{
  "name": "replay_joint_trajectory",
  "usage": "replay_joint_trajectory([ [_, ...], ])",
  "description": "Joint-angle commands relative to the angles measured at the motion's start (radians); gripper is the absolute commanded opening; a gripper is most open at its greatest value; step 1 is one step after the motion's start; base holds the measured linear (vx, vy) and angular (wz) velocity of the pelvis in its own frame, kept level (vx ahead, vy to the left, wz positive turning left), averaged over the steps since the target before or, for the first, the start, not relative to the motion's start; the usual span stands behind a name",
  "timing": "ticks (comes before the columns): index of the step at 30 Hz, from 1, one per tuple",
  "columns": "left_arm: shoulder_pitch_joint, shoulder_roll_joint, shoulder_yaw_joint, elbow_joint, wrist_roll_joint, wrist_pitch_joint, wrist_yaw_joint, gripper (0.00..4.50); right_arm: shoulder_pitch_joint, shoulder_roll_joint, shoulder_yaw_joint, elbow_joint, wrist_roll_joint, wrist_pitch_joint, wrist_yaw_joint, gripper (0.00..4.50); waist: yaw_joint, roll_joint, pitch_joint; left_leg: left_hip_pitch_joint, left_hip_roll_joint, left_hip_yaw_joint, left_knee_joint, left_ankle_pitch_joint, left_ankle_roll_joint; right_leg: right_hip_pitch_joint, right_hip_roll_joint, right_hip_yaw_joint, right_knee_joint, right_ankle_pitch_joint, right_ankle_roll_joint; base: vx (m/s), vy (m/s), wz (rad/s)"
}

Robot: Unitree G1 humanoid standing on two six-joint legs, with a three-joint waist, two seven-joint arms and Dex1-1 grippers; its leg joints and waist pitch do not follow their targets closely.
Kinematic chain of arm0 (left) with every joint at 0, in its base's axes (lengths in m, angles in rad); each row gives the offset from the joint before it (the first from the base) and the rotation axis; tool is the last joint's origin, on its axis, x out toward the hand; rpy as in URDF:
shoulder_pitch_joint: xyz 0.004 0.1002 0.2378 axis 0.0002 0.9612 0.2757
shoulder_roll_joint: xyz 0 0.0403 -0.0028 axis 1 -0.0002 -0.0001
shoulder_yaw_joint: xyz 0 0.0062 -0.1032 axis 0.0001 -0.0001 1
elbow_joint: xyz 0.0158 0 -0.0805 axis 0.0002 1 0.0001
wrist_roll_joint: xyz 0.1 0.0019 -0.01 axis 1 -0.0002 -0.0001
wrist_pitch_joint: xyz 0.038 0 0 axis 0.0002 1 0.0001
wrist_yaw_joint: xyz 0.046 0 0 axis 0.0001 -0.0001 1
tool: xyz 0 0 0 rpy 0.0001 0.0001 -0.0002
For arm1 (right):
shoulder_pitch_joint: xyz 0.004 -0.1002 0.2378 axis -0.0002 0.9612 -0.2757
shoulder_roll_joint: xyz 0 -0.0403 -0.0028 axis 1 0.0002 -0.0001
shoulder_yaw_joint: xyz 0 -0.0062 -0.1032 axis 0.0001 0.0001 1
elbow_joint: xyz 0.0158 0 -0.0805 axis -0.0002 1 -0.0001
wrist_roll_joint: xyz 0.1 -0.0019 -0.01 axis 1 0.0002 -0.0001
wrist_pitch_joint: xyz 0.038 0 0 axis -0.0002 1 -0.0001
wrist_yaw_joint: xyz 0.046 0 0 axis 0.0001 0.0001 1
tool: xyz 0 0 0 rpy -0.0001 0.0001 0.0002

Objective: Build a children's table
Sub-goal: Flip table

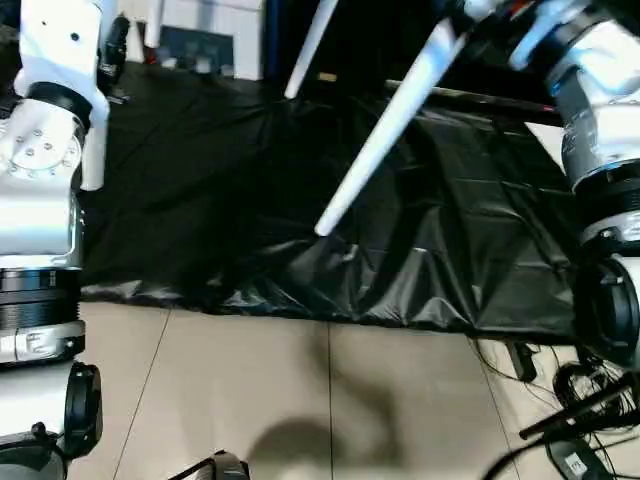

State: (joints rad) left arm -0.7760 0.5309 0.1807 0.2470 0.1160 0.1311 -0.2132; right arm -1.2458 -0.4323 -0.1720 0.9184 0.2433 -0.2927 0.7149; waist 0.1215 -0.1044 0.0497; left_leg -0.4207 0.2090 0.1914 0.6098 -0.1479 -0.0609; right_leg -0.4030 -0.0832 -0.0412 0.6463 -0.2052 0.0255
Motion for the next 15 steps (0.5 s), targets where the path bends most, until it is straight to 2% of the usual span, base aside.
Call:
replay_joint_trajectory([
  [1,0.012,0.0,-0.058,0.019,0.022,-0.026,-0.047,1.75,0.031,-0.013,-0.084,-0.037,0.087,0.029,-0.013,4.42,-0.007,0.027,-0.072,0.049,0.022,-0.011,-0.068,-0.271,-0.046,0.021,-0.034,0.023,-0.058,-0.05,-0.197,0.0,0.0,0.0],
  [2,0.012,0.0,-0.058,0.019,0.022,-0.026,-0.047,1.75,0.031,-0.013,-0.084,-0.037,0.087,0.03,-0.013,4.48,-0.007,0.026,-0.071,0.047,0.021,-0.01,-0.068,-0.255,-0.047,0.022,-0.034,0.022,-0.056,-0.037,-0.197,0.0,0.0,0.0],
  [5,0.025,0.007,-0.049,0.03,0.012,-0.045,-0.061,1.75,0.105,-0.007,-0.124,-0.088,0.137,0.068,-0.03,4.5,-0.005,0.022,-0.071,0.048,0.019,-0.008,-0.069,-0.242,-0.053,0.026,-0.036,0.023,-0.061,-0.036,-0.185,0.0,0.0,0.0],
  [8,0.049,0.014,-0.051,0.053,-0.002,-0.081,-0.087,1.75,0.215,0.024,-0.145,-0.15,0.174,0.094,-0.046,4.5,-0.007,0.016,-0.071,0.049,0.017,-0.007,-0.07,-0.259,-0.062,0.028,-0.039,0.024,-0.066,-0.07,-0.179,0.0,0.0,0.0],
  [9,0.062,0.014,-0.049,0.063,-0.013,-0.09,-0.096,1.75,0.27,0.053,-0.16,-0.197,0.217,0.126,-0.034,4.5,-0.008,0.012,-0.07,0.049,0.017,-0.007,-0.072,-0.278,-0.06,0.027,-0.041,0.026,-0.07,-0.106,-0.167,0.0,0.0,0.0],
  [10,0.069,0.014,-0.047,0.069,-0.02,-0.094,-0.1,1.75,0.304,0.073,-0.17,-0.229,0.248,0.149,-0.023,4.5,-0.008,0.013,-0.071,0.05,0.018,-0.009,-0.074,-0.286,-0.059,0.026,-0.043,0.026,-0.071,-0.119,-0.165,0.0,0.0,0.0],
  [11,0.069,0.014,-0.047,0.069,-0.02,-0.094,-0.1,1.75,0.304,0.073,-0.17,-0.229,0.248,0.149,-0.023,4.5,-0.011,0.013,-0.072,0.05,0.02,-0.012,-0.076,-0.3,-0.064,0.025,-0.043,0.024,-0.072,-0.145,-0.162,0.0,0.0,0.0],
  [13,0.094,0.026,-0.05,0.087,-0.028,-0.125,-0.121,1.75,0.408,0.138,-0.187,-0.31,0.322,0.222,-0.005,4.5,-0.01,0.014,-0.072,0.053,0.021,-0.01,-0.077,-0.302,-0.061,0.022,-0.043,0.026,-0.076,-0.157,-0.162,0.0,0.0,0.0],
  [15,0.102,0.032,-0.056,0.091,-0.026,-0.135,-0.132,1.75,0.435,0.153,-0.18,-0.321,0.329,0.239,0.005,4.5,-0.011,0.02,-0.069,0.056,0.024,-0.014,-0.082,-0.333,-0.07,0.017,-0.043,0.024,-0.078,-0.189,-0.156,0.0,0.0,0.0],
])
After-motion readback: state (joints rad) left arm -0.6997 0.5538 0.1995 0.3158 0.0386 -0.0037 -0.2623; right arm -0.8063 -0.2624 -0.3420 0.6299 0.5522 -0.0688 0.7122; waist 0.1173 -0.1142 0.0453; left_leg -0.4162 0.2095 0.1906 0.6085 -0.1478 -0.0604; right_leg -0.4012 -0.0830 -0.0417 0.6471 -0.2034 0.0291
